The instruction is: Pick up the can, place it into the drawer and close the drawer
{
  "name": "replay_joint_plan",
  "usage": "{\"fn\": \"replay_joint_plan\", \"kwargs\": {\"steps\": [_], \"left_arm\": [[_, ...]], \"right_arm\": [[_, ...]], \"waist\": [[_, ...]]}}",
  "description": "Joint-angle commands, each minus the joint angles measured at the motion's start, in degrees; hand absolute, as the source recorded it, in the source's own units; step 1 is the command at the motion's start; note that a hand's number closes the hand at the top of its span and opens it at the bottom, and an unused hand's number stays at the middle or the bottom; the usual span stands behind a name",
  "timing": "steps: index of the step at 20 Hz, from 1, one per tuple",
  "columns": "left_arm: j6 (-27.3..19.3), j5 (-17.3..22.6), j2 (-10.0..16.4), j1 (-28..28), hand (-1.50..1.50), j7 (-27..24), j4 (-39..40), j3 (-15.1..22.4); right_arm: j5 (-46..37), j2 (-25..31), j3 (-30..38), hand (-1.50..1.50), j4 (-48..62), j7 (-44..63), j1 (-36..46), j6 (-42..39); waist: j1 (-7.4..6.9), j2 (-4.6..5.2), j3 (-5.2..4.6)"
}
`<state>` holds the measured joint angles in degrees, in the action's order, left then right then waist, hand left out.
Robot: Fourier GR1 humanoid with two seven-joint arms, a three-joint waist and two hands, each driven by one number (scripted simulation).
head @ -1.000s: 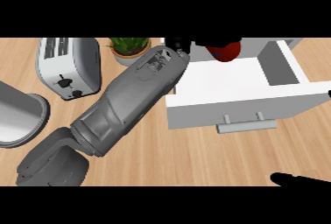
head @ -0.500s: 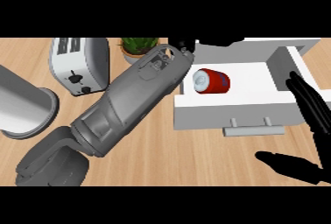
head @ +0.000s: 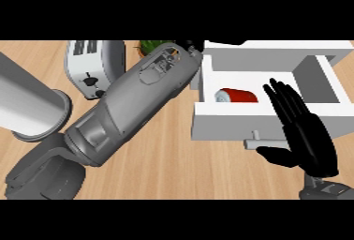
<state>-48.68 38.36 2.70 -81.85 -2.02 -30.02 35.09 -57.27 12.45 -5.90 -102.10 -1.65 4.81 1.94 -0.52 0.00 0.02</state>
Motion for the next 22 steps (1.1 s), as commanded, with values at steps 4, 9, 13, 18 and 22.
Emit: {"fn": "replay_joint_plan", "kwargs": {"steps": [4,9,13,18,22], "left_arm": [[1.77,-2.64,8.07,5.08,-1.50,5.29,-8.97,0.56],[2.18,-4.04,11.17,6.71,-1.50,9.53,-15.47,1.38],[2.80,-4.52,14.83,8.83,-1.50,11.65,-18.81,1.23],[2.10,-5.45,17.01,10.35,-1.50,14.56,-23.53,2.00],[3.99,-5.10,20.23,11.99,-1.50,17.11,-25.93,1.11]], "right_arm": [[-2.27,-3.59,2.69,-1.50,15.32,-2.54,5.84,9.92],[-6.00,-5.57,2.94,-1.50,28.20,-5.34,9.12,18.01],[-8.27,-4.51,6.08,-1.50,36.00,-2.58,17.64,17.74],[-11.91,-6.00,6.69,-1.50,45.07,-4.22,19.10,26.12],[-11.56,-4.30,10.14,-1.50,51.25,-4.87,25.60,28.59]], "waist": [[-1.25,-0.32,0.00],[-1.78,-0.22,0.04],[-2.46,-0.04,0.02],[-3.32,0.17,0.08],[-3.09,0.38,0.08]]}}
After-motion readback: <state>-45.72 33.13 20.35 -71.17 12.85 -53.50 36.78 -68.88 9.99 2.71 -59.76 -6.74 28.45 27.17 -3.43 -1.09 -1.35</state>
